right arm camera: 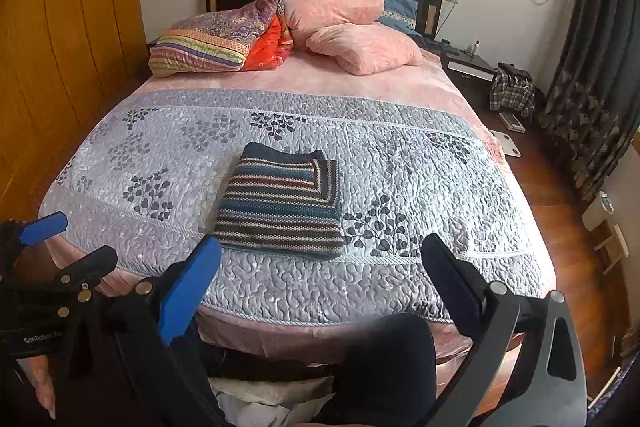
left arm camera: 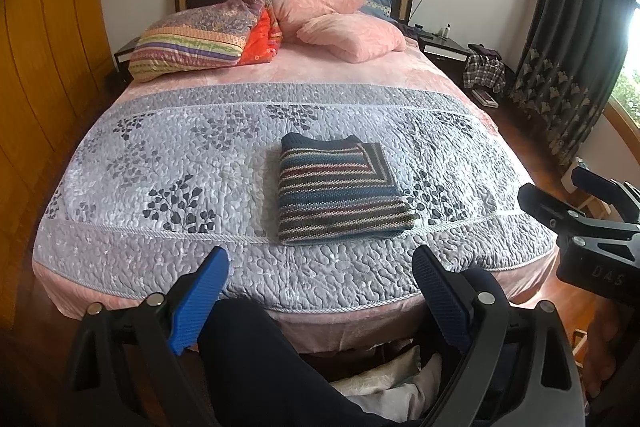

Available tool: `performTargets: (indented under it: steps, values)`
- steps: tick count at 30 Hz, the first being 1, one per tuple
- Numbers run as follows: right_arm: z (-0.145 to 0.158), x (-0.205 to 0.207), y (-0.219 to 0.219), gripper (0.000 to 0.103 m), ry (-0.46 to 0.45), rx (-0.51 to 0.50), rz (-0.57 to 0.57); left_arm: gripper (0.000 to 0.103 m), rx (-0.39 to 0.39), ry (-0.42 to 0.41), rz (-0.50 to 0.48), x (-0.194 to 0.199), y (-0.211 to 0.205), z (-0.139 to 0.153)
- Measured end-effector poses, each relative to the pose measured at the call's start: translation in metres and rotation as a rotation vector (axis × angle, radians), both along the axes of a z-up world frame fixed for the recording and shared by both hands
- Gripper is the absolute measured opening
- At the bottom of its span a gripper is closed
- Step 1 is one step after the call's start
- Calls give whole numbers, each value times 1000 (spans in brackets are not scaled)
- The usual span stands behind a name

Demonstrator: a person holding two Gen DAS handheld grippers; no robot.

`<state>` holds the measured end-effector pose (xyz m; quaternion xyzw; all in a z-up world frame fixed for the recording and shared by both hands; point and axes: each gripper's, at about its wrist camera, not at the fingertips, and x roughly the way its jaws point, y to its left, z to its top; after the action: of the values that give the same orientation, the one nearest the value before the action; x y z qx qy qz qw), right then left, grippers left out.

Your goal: Fold small clothes

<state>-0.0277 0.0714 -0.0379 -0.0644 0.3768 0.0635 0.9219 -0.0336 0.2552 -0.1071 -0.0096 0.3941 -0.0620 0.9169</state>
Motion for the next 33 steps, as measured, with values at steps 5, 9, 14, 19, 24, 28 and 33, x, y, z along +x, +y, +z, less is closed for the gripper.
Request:
performTargets:
  steps: [5,9,14,19,24,28,33]
  values:
    - [0,0,0,100,1,0,-1,93,1,3,-2,-1,-1,0]
    - [-1,0,0,100,2,1,0,93,1,3,-2,-2,-2,-1]
    - [-2,0,2,100,5,1,-1,93,4,4,-3,-4,-4,-2]
    - [-6,-4,2,100,11,5,-2,93,5,1,0,-3,-4,-3]
    - [-6,-4,2,100,11,5,-2,93,8,6,-2,-2,-3,-7]
    - [-6,-4,1,100,12,6,-2,93,9,9,-3,0,0,-7]
    - [-10,-4,2,100,20,6,0,93,8,11,-3,0,0,-8]
